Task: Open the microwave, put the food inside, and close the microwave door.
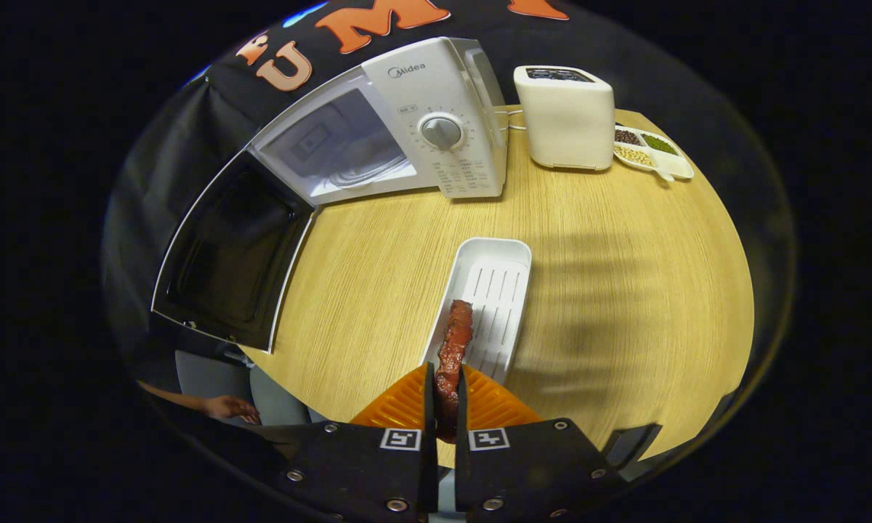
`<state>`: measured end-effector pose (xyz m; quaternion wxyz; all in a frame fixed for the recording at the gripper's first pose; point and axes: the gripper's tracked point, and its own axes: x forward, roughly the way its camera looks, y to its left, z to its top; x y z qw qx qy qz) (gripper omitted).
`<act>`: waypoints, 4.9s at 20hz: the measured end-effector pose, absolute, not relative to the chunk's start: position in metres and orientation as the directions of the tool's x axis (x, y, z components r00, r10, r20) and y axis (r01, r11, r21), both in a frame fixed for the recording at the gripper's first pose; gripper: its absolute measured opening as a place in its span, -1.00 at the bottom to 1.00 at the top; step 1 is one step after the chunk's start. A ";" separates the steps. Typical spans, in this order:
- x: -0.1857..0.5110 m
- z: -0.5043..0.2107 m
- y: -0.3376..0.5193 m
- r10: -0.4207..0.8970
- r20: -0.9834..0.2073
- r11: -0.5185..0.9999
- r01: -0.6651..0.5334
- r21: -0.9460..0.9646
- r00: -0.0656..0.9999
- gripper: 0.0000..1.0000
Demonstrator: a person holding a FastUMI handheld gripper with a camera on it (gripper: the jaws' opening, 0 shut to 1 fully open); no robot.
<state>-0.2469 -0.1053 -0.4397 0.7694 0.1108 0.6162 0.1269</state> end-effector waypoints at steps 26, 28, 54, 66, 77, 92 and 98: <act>-0.099 -0.406 0.146 0.452 -0.696 0.754 0.178 0.632 0.558 -0.82; -0.082 -0.409 0.156 0.454 -0.677 0.729 0.195 0.656 0.579 -0.82; 0.080 -0.481 0.152 0.064 -0.562 0.656 0.389 0.647 0.825 -0.41; 0.000 -0.434 0.129 0.104 -0.571 0.840 0.235 0.489 0.814 0.85; -0.162 -0.395 0.107 0.045 -0.654 0.916 0.229 0.328 0.756 0.88; -0.300 -0.376 0.218 0.179 -0.723 0.972 -0.004 0.237 0.667 -0.52; -0.320 -0.362 0.270 0.322 -0.698 0.947 -0.227 0.229 0.639 -0.87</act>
